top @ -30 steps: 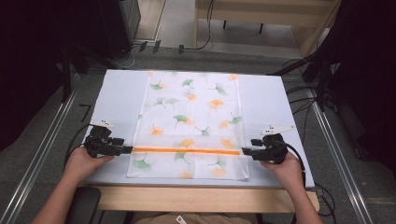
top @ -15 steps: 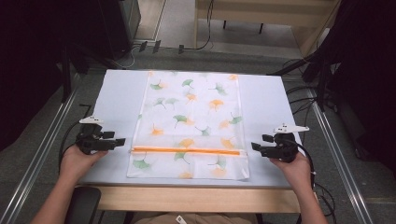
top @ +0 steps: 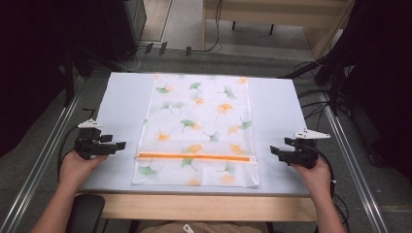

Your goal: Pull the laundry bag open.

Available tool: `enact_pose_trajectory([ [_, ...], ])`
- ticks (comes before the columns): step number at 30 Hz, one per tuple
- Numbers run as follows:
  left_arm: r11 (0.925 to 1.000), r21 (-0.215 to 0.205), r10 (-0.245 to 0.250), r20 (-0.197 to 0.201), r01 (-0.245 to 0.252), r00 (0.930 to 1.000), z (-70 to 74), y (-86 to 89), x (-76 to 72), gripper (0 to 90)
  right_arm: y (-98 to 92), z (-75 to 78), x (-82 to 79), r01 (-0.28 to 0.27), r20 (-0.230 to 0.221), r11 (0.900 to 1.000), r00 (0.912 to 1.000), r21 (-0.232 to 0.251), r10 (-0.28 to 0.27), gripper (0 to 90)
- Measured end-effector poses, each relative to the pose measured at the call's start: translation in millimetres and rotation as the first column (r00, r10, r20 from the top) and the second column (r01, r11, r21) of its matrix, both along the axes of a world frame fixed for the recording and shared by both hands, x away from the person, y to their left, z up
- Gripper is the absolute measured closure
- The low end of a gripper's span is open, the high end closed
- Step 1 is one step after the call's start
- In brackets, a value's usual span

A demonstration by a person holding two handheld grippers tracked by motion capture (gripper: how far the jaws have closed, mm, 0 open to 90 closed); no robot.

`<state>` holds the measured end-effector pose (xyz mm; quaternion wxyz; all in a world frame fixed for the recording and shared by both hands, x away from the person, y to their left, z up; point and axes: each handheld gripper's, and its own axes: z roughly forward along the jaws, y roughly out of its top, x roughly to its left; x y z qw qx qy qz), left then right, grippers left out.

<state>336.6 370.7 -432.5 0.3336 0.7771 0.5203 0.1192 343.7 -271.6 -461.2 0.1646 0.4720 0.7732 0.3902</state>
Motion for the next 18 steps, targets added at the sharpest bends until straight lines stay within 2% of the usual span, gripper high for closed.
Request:
enact_pose_trajectory([
  [4,1.0000,-0.002,0.009,0.003,-0.009,1.0000,-0.1,0.9,0.4,29.3,-2.3,-2.9,0.8,0.007,-0.004,1.000,1.0000,-0.007,-0.007,25.2],
  [6,0.9999,-0.006,0.011,0.004,-0.011,0.9999,-0.7,1.1,0.7,29.2,-3.5,-4.0,1.1,-0.019,-0.017,1.000,0.9997,0.006,0.019,20.7],
  [18,0.9996,-0.005,0.027,-0.001,-0.027,0.9996,-1.1,1.1,1.5,28.8,-3.8,-4.5,1.4,-0.021,-0.032,1.000,0.9993,0.009,0.021,21.0],
])
